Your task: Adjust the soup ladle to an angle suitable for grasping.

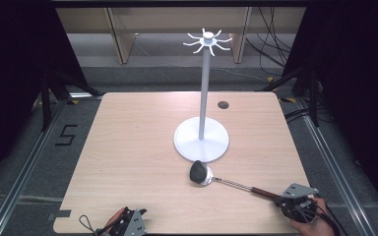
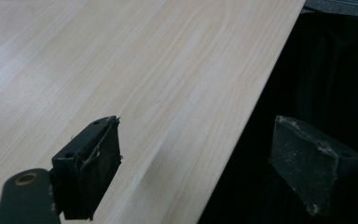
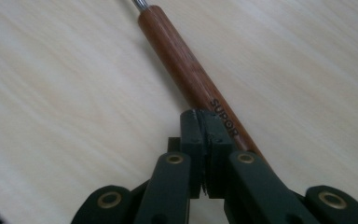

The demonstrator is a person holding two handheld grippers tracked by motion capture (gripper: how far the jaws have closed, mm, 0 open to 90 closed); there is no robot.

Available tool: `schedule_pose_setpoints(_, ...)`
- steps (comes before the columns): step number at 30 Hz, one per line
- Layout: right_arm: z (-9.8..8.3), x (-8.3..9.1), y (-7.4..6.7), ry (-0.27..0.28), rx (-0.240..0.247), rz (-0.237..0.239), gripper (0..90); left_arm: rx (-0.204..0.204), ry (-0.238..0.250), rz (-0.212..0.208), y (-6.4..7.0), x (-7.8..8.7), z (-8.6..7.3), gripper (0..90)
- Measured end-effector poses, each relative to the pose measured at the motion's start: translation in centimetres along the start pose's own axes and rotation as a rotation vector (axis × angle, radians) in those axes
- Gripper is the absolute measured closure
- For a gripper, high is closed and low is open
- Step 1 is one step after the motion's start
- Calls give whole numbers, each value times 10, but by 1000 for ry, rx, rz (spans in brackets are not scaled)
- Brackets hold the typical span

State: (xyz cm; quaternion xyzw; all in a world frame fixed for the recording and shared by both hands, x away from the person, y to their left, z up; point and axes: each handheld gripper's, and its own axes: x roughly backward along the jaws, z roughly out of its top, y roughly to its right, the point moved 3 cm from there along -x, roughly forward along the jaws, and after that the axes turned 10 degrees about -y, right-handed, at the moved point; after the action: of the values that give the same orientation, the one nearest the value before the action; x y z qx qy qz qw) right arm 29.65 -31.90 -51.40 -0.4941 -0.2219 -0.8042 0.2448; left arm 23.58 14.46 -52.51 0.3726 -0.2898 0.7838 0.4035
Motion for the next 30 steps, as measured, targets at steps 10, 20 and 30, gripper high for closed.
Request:
schedule_pose_setpoints(10, 36, -18, 48, -5, -72, -75, 884, 10, 3, -2, 0, -1, 0, 153)
schedule_pose_setpoints(20, 79, -39, 65, -21, -88, -127, 863, 7, 0, 3, 0, 1, 0, 153)
schedule_pose_setpoints(30, 125, -58, 94, -6, -200, -85, 844, 10, -2, 8, -1, 1, -1, 153)
